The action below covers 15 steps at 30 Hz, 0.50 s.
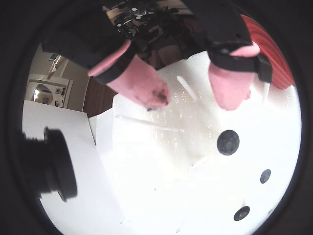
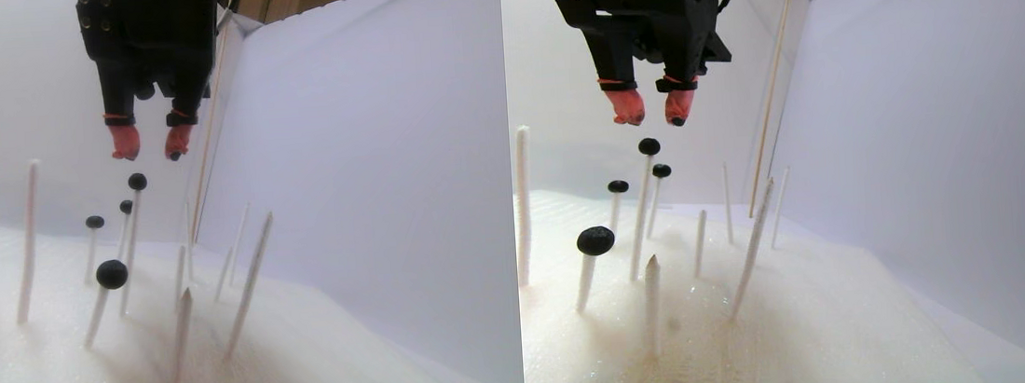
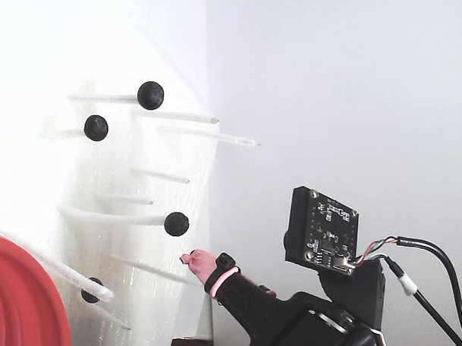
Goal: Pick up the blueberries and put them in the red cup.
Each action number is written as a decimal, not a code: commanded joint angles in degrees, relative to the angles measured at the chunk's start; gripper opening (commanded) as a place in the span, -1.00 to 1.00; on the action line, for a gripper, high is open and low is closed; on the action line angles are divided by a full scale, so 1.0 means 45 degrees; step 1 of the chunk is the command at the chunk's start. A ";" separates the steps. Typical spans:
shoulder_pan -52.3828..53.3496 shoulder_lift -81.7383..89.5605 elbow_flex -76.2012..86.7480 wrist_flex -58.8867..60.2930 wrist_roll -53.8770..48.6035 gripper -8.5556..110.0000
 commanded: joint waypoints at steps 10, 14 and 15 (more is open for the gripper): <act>-0.0352 -0.0820 -0.1074 -0.1055 -0.0117 -0.54; -0.0391 -0.1172 -0.1172 -0.1406 -0.0098 -0.54; -0.0391 -0.1250 -0.1172 -0.1504 -0.0098 -0.54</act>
